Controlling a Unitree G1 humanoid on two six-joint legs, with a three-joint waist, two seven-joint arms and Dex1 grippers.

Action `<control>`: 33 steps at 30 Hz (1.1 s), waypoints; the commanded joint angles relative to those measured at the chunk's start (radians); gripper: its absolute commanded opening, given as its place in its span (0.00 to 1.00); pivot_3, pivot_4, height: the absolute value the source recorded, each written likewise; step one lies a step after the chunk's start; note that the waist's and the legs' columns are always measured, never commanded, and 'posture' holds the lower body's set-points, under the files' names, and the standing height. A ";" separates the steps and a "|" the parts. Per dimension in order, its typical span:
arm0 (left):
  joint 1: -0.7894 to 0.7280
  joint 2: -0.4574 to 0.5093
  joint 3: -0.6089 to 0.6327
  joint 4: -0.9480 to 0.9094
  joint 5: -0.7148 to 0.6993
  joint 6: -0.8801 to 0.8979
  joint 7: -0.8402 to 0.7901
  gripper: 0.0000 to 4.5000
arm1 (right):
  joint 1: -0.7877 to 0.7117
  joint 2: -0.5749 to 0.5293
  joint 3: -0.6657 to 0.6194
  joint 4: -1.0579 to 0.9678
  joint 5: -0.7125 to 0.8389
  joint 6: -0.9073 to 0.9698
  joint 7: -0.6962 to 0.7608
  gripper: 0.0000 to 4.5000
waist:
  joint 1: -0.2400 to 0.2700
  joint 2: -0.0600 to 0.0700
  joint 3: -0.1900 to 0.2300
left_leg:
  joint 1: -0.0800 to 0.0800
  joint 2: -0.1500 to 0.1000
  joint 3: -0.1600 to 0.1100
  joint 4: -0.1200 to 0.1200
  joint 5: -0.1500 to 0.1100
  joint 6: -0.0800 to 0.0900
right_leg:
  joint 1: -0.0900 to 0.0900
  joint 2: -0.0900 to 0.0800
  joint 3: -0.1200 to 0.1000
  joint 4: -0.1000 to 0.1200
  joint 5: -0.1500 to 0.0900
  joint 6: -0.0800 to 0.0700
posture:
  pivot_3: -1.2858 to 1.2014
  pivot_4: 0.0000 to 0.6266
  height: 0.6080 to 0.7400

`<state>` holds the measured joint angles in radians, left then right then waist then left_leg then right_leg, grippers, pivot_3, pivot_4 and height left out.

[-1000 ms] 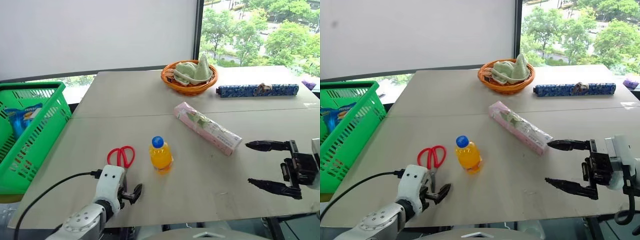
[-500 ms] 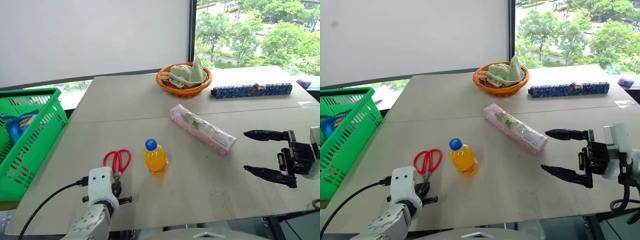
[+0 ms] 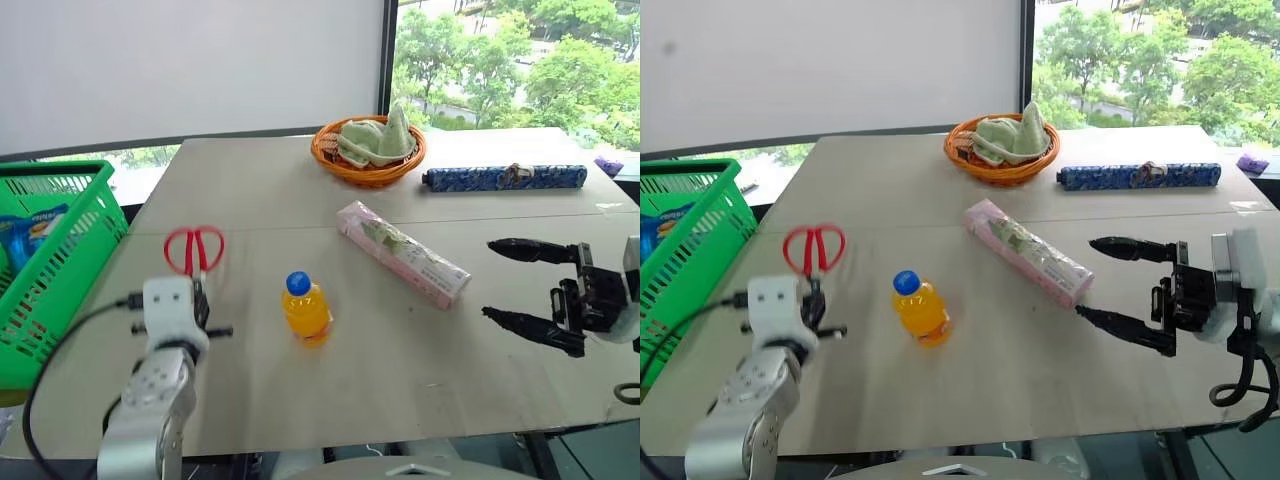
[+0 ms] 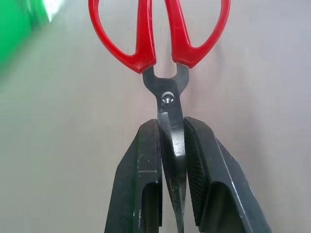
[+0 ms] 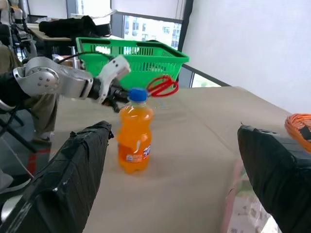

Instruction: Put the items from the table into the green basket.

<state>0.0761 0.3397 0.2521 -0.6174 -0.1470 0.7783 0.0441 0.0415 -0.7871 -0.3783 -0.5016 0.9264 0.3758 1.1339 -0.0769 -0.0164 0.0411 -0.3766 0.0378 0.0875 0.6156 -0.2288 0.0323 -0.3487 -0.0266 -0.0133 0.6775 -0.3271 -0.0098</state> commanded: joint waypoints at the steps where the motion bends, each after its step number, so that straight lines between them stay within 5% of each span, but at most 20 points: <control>1: -0.291 0.030 -0.024 0.190 0.034 -0.014 0.009 0.03 | -0.075 0.016 0.032 -0.013 -0.016 0.012 -0.082 1.00 | 0.016 -0.002 0.000 | -0.006 0.000 0.000 0.003 0.000 0.003 | -0.005 0.000 0.000 0.000 0.001 0.002 | 0.46 0.01 1.00; 2: -0.393 0.019 -0.016 0.282 0.019 -0.006 0.011 0.03 | -0.104 0.027 0.053 -0.002 -0.060 0.007 -0.126 1.00 | 0.021 -0.002 -0.001 | -0.013 -0.001 -0.001 0.005 0.000 0.003 | -0.011 0.000 -0.001 0.000 0.002 0.004 | 0.46 0.00 1.00; 7: -0.813 0.051 -0.089 0.732 0.063 -0.169 -0.066 0.49 | -0.251 0.099 0.102 0.038 -0.120 0.040 -0.320 1.00 | 0.033 -0.007 0.001 | -0.027 -0.001 -0.001 0.018 -0.001 0.005 | -0.019 0.002 -0.001 0.001 0.006 0.011 | 0.46 0.00 1.00; 11: -0.933 0.084 -0.107 0.916 0.068 -0.246 -0.133 0.94 | -0.293 0.149 0.101 0.043 -0.176 0.027 -0.430 1.00 | 0.029 -0.007 0.001 | -0.038 -0.001 0.001 0.020 -0.001 0.006 | -0.030 0.001 0.002 0.001 0.008 0.014 | 0.45 0.00 1.00; 12: -0.943 0.093 -0.099 0.939 0.067 -0.263 -0.138 0.98 | -0.290 0.153 0.102 0.040 -0.192 0.027 -0.446 1.00 | 0.026 -0.007 0.001 | -0.038 -0.001 0.002 0.020 -0.001 0.006 | -0.031 0.001 0.002 0.001 0.008 0.014 | 0.44 0.00 1.00; 17: -0.864 0.089 -0.040 0.810 -0.065 -0.323 -0.291 0.98 | -0.153 0.137 0.083 0.001 -0.229 0.017 -0.424 1.00 | 0.014 -0.007 0.001 | -0.039 0.000 0.002 0.020 -0.001 0.005 | -0.031 0.001 0.001 0.002 0.008 0.013 | 0.44 0.00 1.00; 22: -0.474 0.189 -0.004 0.388 -0.324 -0.195 -0.617 0.98 | 0.081 0.095 0.019 -0.010 -0.225 -0.013 -0.298 1.00 | -0.019 -0.002 -0.002 | -0.037 0.000 0.004 0.020 -0.002 0.006 | -0.029 -0.002 0.002 0.002 0.008 0.014 | 0.43 0.01 1.00; 30: -0.310 0.398 0.177 0.356 -0.447 -0.128 -0.760 0.98 | 0.178 0.077 0.006 0.003 -0.166 0.005 -0.199 1.00 | -0.047 -0.002 0.003 | -0.015 0.001 0.002 0.024 -0.002 0.004 | -0.014 0.001 0.002 0.017 0.007 0.014 | 0.44 0.02 1.00; 33: -0.166 0.533 0.215 0.345 -0.491 -0.101 -0.967 0.98 | 0.192 0.057 0.010 0.031 -0.189 -0.023 -0.134 1.00 | -0.050 -0.003 0.003 | -0.005 0.001 0.004 0.024 -0.004 0.001 | -0.006 -0.001 0.003 0.016 0.005 0.017 | 0.44 0.02 1.00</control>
<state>-0.1423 0.8194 0.4381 -0.2530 -0.6019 0.6617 -0.8051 0.2301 -0.7115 -0.3484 -0.4743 0.7414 0.3807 0.9584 -0.1269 -0.0194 0.0437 -0.3817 0.0388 0.0914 0.6389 -0.2328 0.0329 -0.3550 -0.0280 -0.0105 0.6940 -0.3225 0.0071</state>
